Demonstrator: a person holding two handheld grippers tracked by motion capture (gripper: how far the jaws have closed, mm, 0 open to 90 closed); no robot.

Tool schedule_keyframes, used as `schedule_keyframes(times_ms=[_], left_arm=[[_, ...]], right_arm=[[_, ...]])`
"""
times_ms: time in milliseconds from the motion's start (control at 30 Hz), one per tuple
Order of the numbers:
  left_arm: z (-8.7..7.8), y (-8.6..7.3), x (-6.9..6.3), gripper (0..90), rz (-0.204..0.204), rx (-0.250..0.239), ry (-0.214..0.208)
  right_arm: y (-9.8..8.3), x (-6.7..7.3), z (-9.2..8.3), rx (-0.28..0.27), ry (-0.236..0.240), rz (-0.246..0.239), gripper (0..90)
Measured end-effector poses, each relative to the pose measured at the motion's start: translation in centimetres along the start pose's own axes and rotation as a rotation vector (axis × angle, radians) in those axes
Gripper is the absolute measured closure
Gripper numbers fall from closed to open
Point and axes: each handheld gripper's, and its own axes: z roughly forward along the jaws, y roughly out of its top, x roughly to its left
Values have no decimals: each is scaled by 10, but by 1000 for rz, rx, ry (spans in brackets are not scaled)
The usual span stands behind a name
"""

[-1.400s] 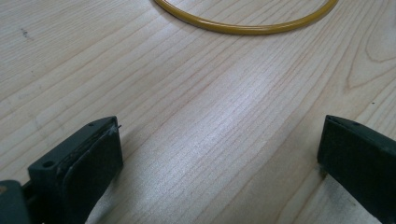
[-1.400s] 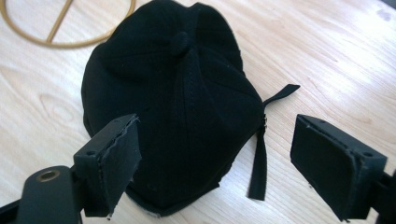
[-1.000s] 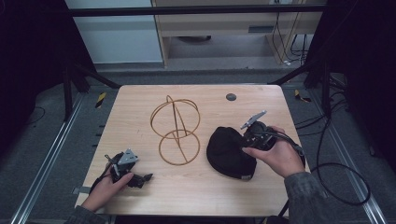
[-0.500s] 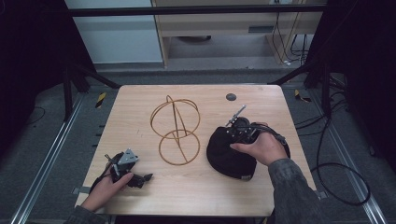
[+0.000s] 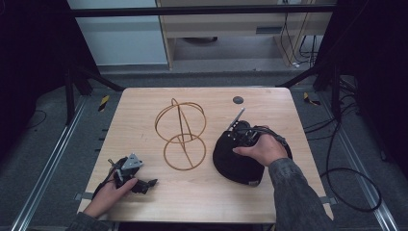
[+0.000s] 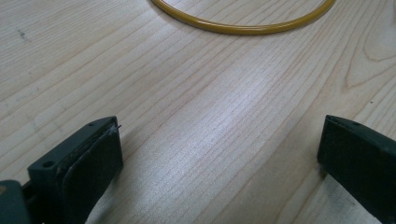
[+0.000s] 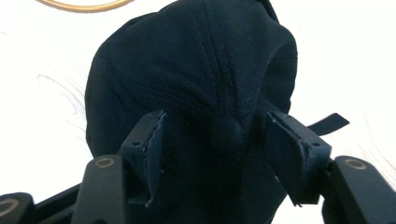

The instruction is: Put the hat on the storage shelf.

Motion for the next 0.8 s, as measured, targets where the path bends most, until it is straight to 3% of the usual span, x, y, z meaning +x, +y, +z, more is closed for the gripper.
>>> schedule_keyframes(times_ms=[33, 267, 533, 800], left_arm=[[0, 0, 0, 0, 1, 1, -1], [0, 0, 0, 0, 1, 1, -1], [0, 0, 0, 0, 0, 0, 0], [0, 0, 0, 0, 1, 0, 0]], right_arm=[[0, -1, 1, 2, -1, -14, 402], [1, -5, 7, 25, 11, 19, 459], [1, -5, 8, 33, 14, 22, 531], [3, -7, 8, 29, 37, -4, 696]])
